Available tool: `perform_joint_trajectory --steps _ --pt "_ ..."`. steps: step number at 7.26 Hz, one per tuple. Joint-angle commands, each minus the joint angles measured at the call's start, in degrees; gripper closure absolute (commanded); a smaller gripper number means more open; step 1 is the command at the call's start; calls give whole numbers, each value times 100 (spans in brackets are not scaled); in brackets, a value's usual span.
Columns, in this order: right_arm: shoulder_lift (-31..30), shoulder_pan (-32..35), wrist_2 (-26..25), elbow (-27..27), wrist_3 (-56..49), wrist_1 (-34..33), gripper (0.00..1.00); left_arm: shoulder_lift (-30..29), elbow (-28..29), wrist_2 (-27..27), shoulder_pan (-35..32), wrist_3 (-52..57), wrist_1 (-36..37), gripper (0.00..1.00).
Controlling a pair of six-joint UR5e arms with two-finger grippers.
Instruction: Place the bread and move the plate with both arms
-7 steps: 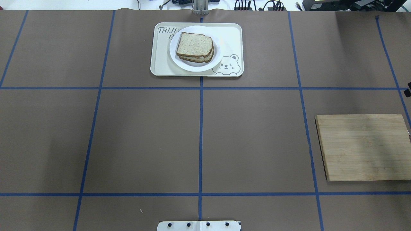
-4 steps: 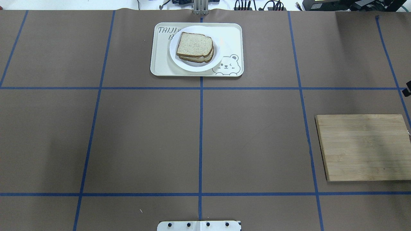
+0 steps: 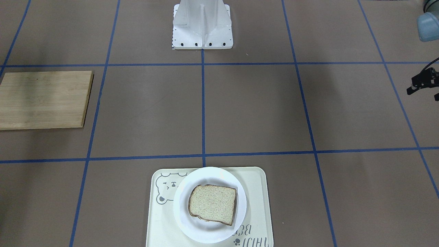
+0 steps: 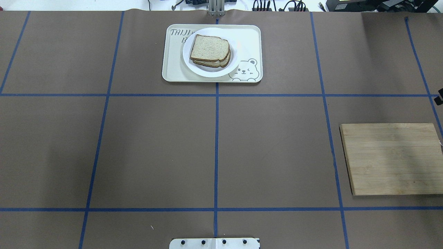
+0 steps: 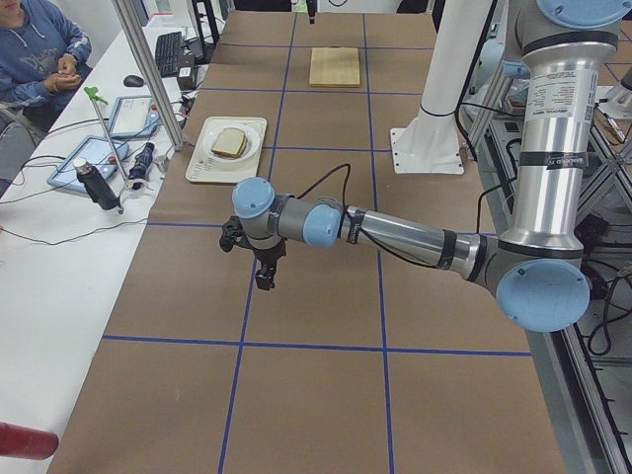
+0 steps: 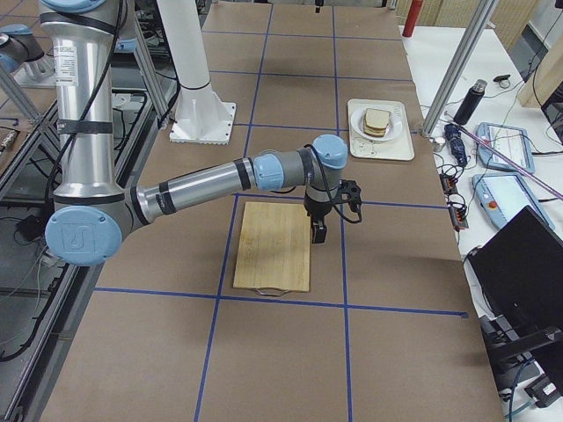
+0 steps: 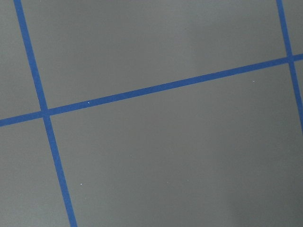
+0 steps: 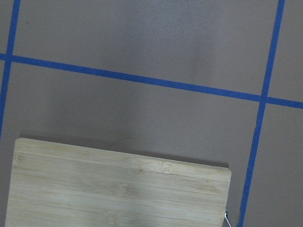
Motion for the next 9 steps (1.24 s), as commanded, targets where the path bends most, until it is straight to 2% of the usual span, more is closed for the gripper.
perform_joint_trajectory --steps 1,9 --pt "-40 16 -1 -30 0 -10 0 -15 16 339 -4 -197 -71 2" --pt "4 51 43 -144 -26 -107 0 3 16 339 -4 -356 -150 2"
